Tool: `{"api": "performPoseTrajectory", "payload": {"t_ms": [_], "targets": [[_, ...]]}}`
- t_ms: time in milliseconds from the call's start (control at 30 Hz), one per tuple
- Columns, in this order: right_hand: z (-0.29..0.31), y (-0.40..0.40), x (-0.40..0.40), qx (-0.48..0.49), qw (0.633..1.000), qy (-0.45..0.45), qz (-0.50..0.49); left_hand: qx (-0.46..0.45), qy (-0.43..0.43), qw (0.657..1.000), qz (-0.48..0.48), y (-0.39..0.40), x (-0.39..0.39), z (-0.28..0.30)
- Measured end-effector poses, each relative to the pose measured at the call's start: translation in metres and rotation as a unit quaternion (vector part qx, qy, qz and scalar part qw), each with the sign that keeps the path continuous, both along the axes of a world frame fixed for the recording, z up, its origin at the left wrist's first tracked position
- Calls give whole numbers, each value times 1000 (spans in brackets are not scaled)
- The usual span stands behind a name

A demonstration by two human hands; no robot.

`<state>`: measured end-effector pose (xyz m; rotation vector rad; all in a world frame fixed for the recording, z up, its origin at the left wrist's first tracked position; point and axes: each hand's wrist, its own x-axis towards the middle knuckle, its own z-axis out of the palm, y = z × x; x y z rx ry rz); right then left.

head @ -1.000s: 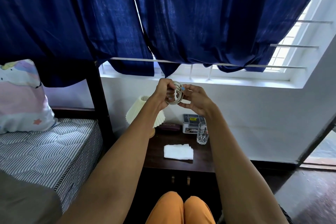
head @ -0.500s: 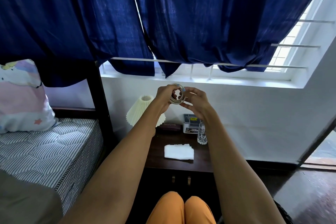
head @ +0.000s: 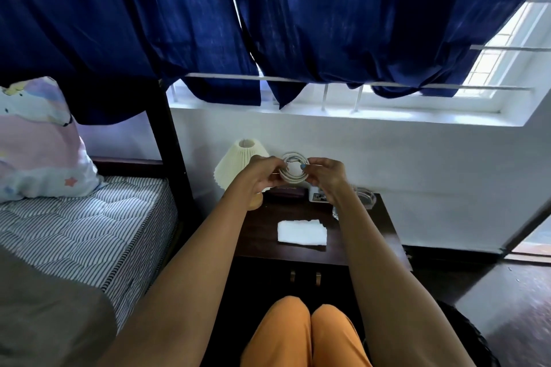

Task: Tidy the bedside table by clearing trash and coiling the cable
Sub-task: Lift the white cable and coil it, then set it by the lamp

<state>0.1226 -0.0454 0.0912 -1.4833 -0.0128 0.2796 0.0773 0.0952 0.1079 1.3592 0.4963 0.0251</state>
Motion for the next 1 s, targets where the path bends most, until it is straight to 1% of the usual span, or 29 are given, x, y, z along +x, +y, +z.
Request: {"api": "performPoseTrajectory", "payload": {"t_ms": [133, 267, 333, 400, 467, 633, 733, 800, 900, 1000], "targets": [[-42, 11, 4, -17, 1000, 11, 1, -54, 23, 998, 25, 8, -2, -36], [-86, 25, 4, -52, 998, 37, 3, -87, 36, 995, 35, 22, -3, -92], [-110, 33, 3, -73, 996, 56, -7, -96, 54, 991, 71, 29, -6, -122], [-137, 43, 1, -81, 993, 84, 4, -89, 81, 986, 119, 35, -10, -151], [-161, 52, -2, -100, 989, 106, 15, -74, 105, 981, 145, 41, -14, -177], [-203, 82, 8, -135, 983, 120, 32, -61, 117, 969, 211, 59, -5, -225], [-219, 101, 22, -167, 979, 100, 55, -44, 120, 961, 247, 70, 10, -246], [-228, 112, 31, -206, 972, 71, 86, -30, 125, 957, 260, 77, 20, -255], [-236, 126, 41, -286, 945, 13, 156, 6, 130, 949, 285, 86, 36, -267], [-240, 137, 45, -323, 924, -36, 203, 35, 122, 942, 311, 93, 48, -274]]}}
